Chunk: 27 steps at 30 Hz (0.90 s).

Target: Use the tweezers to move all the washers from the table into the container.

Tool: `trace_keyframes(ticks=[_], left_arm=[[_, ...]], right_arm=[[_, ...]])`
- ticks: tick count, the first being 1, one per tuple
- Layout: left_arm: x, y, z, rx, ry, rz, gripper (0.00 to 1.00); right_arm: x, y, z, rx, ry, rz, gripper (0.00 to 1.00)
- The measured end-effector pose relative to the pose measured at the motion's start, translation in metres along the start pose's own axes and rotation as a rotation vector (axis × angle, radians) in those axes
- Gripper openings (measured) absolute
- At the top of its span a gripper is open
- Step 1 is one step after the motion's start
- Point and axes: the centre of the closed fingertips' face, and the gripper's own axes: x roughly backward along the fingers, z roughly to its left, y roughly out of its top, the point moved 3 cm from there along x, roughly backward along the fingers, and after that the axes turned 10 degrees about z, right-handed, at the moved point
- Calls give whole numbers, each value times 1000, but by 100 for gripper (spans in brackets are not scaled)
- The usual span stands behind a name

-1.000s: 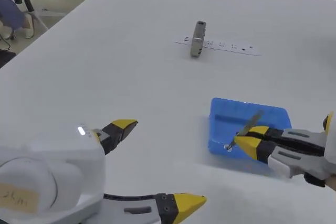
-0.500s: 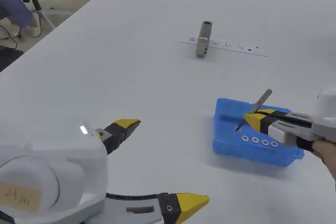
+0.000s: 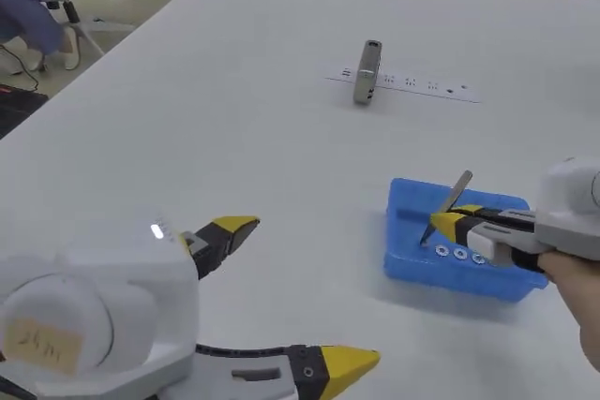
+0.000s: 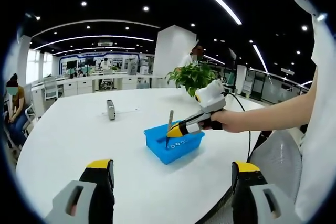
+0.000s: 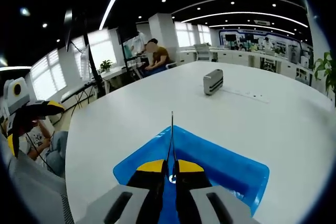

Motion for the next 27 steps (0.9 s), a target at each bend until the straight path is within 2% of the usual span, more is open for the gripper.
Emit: trace_keyframes(ticks=[1,5,9,13,16,19,23,25,27], left_arm=[[0,2,-2,-4,-25,-10,95],[-2,-2,-2,-82,-34,45,95],[-3,0,-1,-91,-41,45,95],[-5,5,-2,-98,-48,41,94],[-9,9,-5,-117,-70,45,93],[-12,11,-10,-136,-97,49,88],[-18,14,-21,-151,-145,52,82],[-20,16,-28,-161,-180,53,78],[-21,17,-36,-163,-228,50,72]], right_arm=[[0,0,0,2,0,2,4],[1,-1,0,15,2,2,4],[6,2,0,34,-11,-18,4],[24,19,2,54,-27,-121,4],[45,28,11,86,-15,-190,4],[61,28,20,107,1,-223,4],[85,19,34,128,45,-244,4],[94,8,42,131,87,-231,4],[100,-7,47,146,99,-189,4]])
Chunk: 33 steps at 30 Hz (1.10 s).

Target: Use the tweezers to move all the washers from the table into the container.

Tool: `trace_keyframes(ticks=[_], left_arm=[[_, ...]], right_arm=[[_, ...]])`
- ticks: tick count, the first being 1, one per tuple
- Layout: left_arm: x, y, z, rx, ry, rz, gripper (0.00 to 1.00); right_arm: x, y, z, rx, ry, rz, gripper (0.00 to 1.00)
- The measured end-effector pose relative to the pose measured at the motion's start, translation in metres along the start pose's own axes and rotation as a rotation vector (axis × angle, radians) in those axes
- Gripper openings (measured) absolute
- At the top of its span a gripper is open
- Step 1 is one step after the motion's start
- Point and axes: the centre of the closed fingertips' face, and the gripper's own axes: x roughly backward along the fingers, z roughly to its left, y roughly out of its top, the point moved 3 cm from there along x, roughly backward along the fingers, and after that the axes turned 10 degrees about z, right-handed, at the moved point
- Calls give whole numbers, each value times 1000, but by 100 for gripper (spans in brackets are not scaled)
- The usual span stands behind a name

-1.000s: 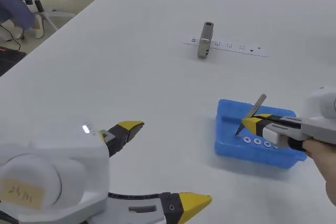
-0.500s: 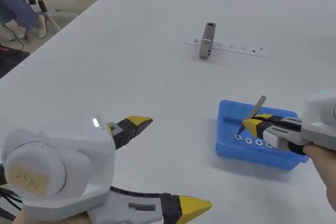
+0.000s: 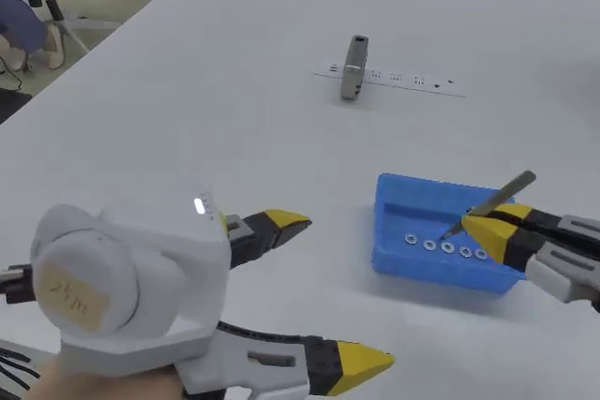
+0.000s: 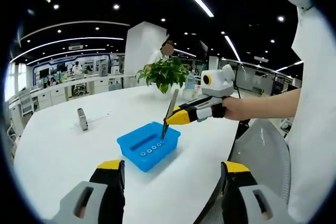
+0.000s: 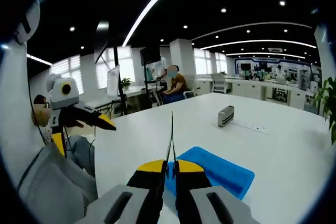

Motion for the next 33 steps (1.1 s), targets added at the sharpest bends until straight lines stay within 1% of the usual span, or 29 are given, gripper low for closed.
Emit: trace_keyframes(ticks=[1,2,3,4,5,6,7,8,10,11,13,14,15,16,17,18,19,21,23,24,26,30,33], left_arm=[[-1,1,-3,1,-17,1,69],[-3,2,-7,-2,-40,1,66],[-5,2,-9,-3,-50,4,64],[-7,1,-10,-5,-62,12,61],[-10,0,-14,-12,-84,21,58],[-11,-1,-16,-19,-104,29,56],[-14,-2,-18,-24,-125,41,53],[-16,-3,-21,-28,-143,50,50],[-21,-4,-24,-39,-171,63,48],[-24,-4,-27,-56,-190,76,46],[-28,-4,-30,-84,-214,92,41],[-29,-4,-31,-90,-218,93,38],[-32,-3,-34,-105,-239,100,35],[-34,-2,-36,-105,-251,101,33],[-36,-1,-40,-113,-284,101,30],[-38,-1,-42,-111,-298,105,28],[-39,0,-43,-114,-305,108,26],[-43,0,-47,-142,-323,114,19],[-46,0,-51,-157,-338,126,12],[-48,0,-53,-173,-345,134,11],[-50,0,-55,-186,-337,138,11],[-52,3,-57,-220,-321,132,9],[-57,0,-60,-276,-318,163,8]], right_arm=[[4,-10,6,16,20,40,4],[7,-16,9,31,32,64,4],[9,-22,13,46,44,92,4],[12,-31,19,68,69,139,4],[13,-36,22,89,80,159,4],[15,-44,29,108,108,200,4],[15,-48,33,115,126,215,4],[17,-55,39,131,155,250,4],[17,-63,46,167,177,295,4],[17,-68,49,187,189,322,4],[16,-75,54,224,201,362,4],[16,-78,57,234,211,379,4],[15,-81,59,262,213,402,4],[16,-85,59,299,211,437,4],[15,-88,60,326,210,463,3],[16,-91,60,359,210,497,3],[16,-95,61,413,211,541,3],[14,-98,63,464,218,568,3],[13,-98,66,470,228,573,3],[12,-98,66,476,228,574,3],[12,-99,66,497,228,590,3],[12,-102,67,567,230,650,3],[11,-102,67,576,232,653,3]])
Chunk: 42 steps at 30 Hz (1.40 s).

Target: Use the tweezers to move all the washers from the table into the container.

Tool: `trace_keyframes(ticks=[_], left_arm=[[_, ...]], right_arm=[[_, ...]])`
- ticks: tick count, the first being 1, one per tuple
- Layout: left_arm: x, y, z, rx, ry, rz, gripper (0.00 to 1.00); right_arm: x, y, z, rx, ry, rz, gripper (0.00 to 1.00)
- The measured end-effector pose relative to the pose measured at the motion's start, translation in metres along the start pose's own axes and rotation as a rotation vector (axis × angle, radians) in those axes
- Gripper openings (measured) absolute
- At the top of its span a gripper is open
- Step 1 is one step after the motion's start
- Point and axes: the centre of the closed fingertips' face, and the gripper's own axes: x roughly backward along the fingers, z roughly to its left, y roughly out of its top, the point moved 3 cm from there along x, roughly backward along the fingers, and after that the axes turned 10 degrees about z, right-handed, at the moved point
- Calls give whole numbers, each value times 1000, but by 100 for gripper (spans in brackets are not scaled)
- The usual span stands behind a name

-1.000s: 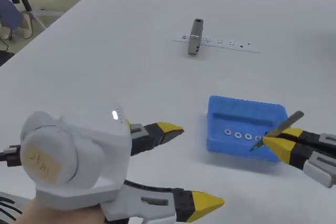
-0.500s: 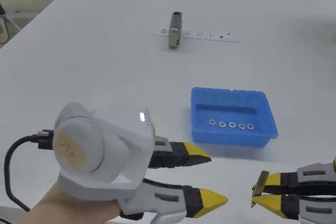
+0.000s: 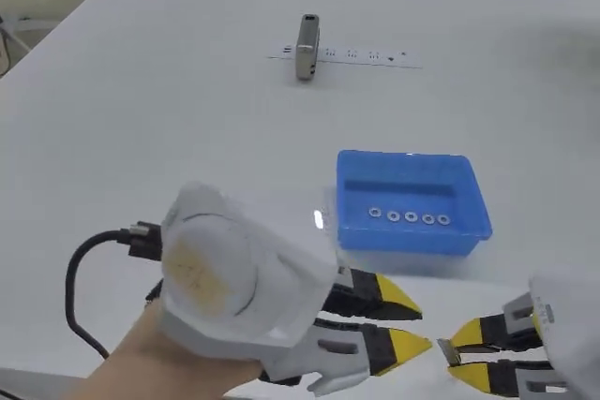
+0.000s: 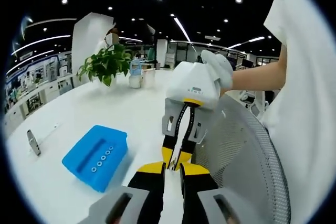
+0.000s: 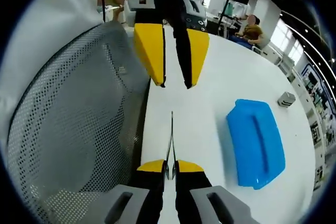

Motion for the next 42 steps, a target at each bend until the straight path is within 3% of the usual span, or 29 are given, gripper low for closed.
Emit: trace_keyframes(ticks=[8,10,19,25,28,33,35,38,42], left_arm=[[-13,-2,-2,-30,-1,34,4],[-16,-5,0,-48,22,58,0],[-24,-12,7,-69,41,94,0],[-26,-28,22,-37,51,140,0],[-27,-40,25,-41,53,182,0],[-31,-55,28,-26,42,227,0],[-33,-62,29,-26,36,265,0],[-37,-74,32,-48,27,350,0],[-45,-84,35,-111,22,468,0]], right_arm=[[-1,2,-2,32,-4,26,3],[-1,2,-3,35,-6,28,3],[-5,-6,-10,58,-20,85,4],[-13,-8,-18,27,-14,67,5],[-18,-7,-19,5,-9,46,5],[-16,-7,-16,-140,-4,-45,13],[-8,-15,-16,-205,-40,-56,16],[9,-25,-16,-335,-105,-113,20],[39,-40,-16,-496,-237,-183,24]])
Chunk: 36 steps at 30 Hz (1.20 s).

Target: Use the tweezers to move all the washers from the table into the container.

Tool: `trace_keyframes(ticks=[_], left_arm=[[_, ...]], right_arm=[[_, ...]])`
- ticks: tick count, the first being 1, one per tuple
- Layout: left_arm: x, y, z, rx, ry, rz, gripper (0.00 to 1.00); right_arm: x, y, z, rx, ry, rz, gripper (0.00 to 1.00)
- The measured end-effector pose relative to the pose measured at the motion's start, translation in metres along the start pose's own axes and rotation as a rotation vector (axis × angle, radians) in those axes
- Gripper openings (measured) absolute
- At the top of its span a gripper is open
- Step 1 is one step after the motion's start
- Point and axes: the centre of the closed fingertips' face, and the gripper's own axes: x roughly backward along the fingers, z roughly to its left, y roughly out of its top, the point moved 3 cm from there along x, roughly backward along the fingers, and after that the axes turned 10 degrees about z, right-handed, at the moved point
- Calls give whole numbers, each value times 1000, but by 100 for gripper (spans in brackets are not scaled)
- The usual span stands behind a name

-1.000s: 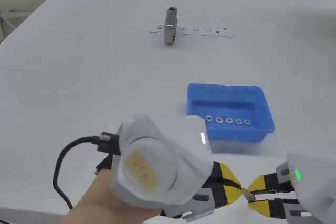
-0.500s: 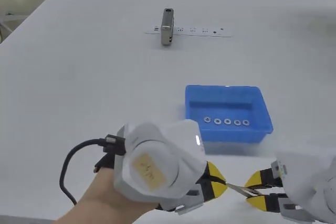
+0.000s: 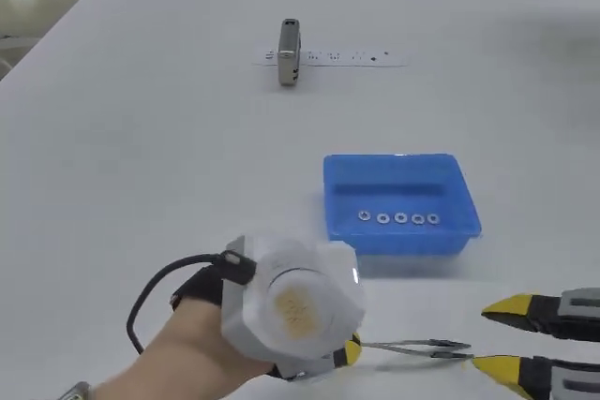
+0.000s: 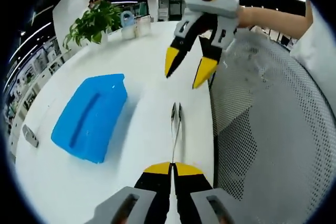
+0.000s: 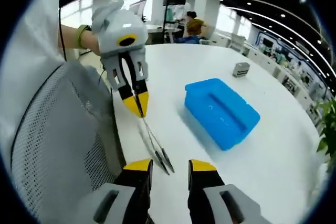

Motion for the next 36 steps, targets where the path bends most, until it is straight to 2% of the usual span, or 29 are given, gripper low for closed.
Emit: trace_keyframes(ticks=[1,2,4,5,8,9,11,14,20,24,26,27,30,32,33,35,36], left_arm=[[-2,-1,0,-11,-3,29,0],[-4,-1,0,-46,4,63,0],[-8,-2,-1,-65,-3,120,0],[-10,-2,0,-66,3,135,0],[-12,0,0,-66,4,173,0],[-13,0,-2,-45,-9,189,0],[-13,0,-3,-40,-22,205,0],[-14,-2,-4,-38,-24,234,0],[-12,-5,-6,-22,-40,274,0],[-10,-8,-9,-7,-48,307,0],[-10,-9,-11,10,-47,310,0],[-9,-10,-13,24,-50,315,4],[-7,-10,-16,91,-39,305,13],[-2,-5,-21,166,-25,250,19],[2,-1,-24,214,-22,203,24],[7,2,-27,312,-10,144,30],[12,4,-27,379,11,93,33]], right_arm=[[9,-1,-3,-31,-48,-12,25],[15,-2,-6,-52,-80,-18,25],[25,-8,-14,-131,-153,-17,25],[31,-13,-17,-190,-186,-9,25],[41,-20,-22,-264,-242,-25,28],[44,-22,-24,-288,-262,-29,28],[50,-23,-28,-327,-299,-60,27],[56,-17,-33,-377,-307,-124,29],[65,-5,-36,-383,-346,-170,34],[64,-1,-33,-421,-329,-208,38],[64,0,-32,-432,-314,-229,40],[65,0,-32,-435,-307,-235,40],[71,-2,-33,-453,-278,-268,43],[73,-1,-34,-463,-253,-298,45],[74,-3,-35,-469,-240,-307,47],[74,-5,-36,-477,-217,-318,50],[75,-4,-37,-479,-210,-329,53]])
